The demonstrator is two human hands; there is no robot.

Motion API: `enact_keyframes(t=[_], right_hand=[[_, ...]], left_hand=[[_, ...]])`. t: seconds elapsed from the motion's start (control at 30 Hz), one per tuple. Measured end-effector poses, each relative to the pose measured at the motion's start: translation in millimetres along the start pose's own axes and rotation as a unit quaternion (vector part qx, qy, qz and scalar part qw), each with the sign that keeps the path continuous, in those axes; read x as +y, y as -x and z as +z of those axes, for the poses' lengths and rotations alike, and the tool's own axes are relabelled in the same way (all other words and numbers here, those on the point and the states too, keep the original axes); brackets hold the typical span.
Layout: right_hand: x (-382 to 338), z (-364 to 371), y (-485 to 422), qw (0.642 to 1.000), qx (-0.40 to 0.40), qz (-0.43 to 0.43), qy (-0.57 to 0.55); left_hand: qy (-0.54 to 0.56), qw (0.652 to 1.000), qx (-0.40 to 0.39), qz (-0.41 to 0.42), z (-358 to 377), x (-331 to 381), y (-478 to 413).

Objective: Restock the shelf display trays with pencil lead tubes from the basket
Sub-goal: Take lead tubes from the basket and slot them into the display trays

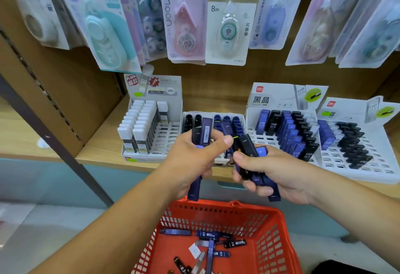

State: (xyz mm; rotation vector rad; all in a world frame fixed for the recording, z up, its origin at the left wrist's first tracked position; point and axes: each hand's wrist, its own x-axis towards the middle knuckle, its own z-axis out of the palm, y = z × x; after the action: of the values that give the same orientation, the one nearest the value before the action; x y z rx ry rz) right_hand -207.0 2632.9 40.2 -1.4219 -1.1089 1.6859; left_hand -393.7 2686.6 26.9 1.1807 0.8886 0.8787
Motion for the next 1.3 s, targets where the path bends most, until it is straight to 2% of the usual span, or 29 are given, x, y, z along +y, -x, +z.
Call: enact_keyframes(t=[0.3, 0.4, 0.47, 0.57, 0.83, 1.03, 1.3], right_hand=[[-4.6, 8.6, -10.8, 0.999, 0.03, -0.032, -0.001], [-6.5, 5.2, -13.8, 0.997, 0.066, -0.028, 0.001], [-7.1, 4.6, -15.7, 0.996, 0.082, -0.024, 0.009], [-6.7, 9.3, -22.3, 0.996, 0.085, -0.024, -0.001], [-8.2, 4.4, -41.0, 0.992, 0.121, -0.024, -0.02], [-5.6, -2.3, -44.4, 0.993, 0.117, -0.021, -0.018], [-5.1, -7.3, -43.1, 0.994, 0.11, -0.017, -0.006]], left_hand=[[0.007, 1.0, 0.006, 0.018, -13.9, 8.2, -8.0], [-0.008, 0.995, 0.082, 0.051, -32.7, 19.8, -15.3], [-0.066, 0.983, 0.153, 0.075, -47.2, 26.2, -21.8], [-0.143, 0.966, 0.187, 0.107, -58.6, 30.0, -32.0], [-0.292, 0.942, 0.137, 0.092, -53.5, 32.9, -57.1], [-0.405, 0.907, 0.083, 0.085, -59.2, 22.1, -73.5], [-0.439, 0.891, 0.044, 0.106, -62.3, 19.4, -74.3]])
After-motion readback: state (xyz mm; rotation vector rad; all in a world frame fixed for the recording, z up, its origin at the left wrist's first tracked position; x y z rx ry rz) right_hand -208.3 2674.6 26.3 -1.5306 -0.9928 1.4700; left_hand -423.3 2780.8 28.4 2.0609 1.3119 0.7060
